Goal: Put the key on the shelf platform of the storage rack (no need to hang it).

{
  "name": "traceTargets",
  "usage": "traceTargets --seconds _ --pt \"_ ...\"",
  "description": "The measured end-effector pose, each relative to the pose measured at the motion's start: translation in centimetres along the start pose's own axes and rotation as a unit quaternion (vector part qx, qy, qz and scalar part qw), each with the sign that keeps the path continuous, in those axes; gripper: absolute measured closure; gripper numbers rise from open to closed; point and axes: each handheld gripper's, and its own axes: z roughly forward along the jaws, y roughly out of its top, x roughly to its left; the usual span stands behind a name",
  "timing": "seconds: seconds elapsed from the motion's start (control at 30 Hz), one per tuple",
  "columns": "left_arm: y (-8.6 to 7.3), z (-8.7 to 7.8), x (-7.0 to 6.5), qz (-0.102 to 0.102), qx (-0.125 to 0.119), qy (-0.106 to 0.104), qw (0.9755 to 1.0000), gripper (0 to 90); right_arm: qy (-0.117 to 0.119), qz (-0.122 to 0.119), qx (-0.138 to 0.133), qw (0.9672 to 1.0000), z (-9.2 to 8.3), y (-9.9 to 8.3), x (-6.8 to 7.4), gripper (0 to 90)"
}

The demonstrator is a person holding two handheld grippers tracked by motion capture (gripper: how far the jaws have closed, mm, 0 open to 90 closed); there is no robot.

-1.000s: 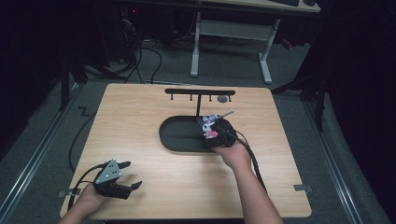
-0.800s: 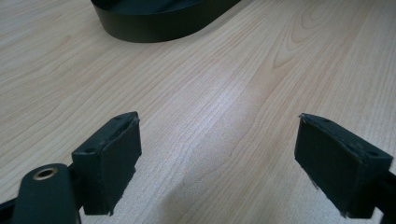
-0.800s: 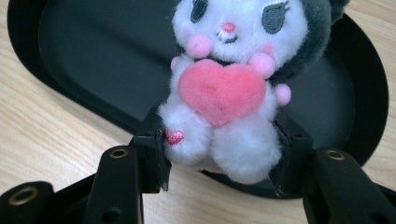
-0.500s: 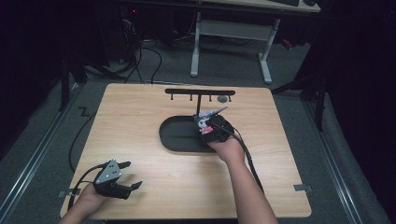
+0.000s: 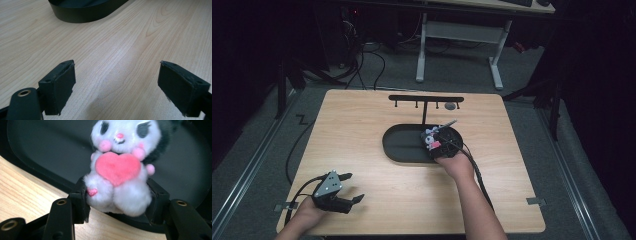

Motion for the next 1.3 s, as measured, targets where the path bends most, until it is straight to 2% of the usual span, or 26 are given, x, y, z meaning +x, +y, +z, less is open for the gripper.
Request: traceTargets --seconds 0.07,0.3,0.4,0.6,0.67,0.93,1.13,1.3 --pt "0.0 0.0 0.0 0.000 0.000 0.000 1.0000 15.5 -0.002 -0.001 0.004 1.0000 0.1 -0.1 -0.1 44.6" --pt "0.0 0.0 0.0 0.000 0.001 0.000 1.0000 15.6 0.003 0.012 -0.006 0.9999 -0.4 -0.3 0.1 34.1" --pt "0.0 0.0 0.0 0.000 0.001 0.000 1.0000 15.5 0.004 0.012 -0.022 0.9997 -1.1 -0.3 0.2 31.6" --pt "0.0 0.0 0.0 0.000 0.002 -0.001 1.0000 15.6 0.000 0.004 -0.038 0.9993 -2.2 -1.0 0.6 29.4" --pt "0.0 0.0 0.0 0.000 0.002 -0.001 1.0000 15.5 -0.004 -0.009 -0.042 0.9991 -2.6 -1.4 0.8 29.4" --pt "0.0 0.1 0.0 0.000 0.005 0.000 1.0000 15.6 -0.015 -0.033 -0.081 0.9961 -3.6 -3.5 0.9 29.9" --pt "0.1 0.2 0.0 0.000 0.006 0.000 1.0000 15.5 -0.018 -0.025 -0.103 0.9942 -3.7 -5.5 0.7 28.4" --pt "0.1 0.2 0.1 -0.002 0.007 0.000 1.0000 15.5 -0.022 -0.029 -0.120 0.9921 -3.8 -7.3 0.5 26.2"
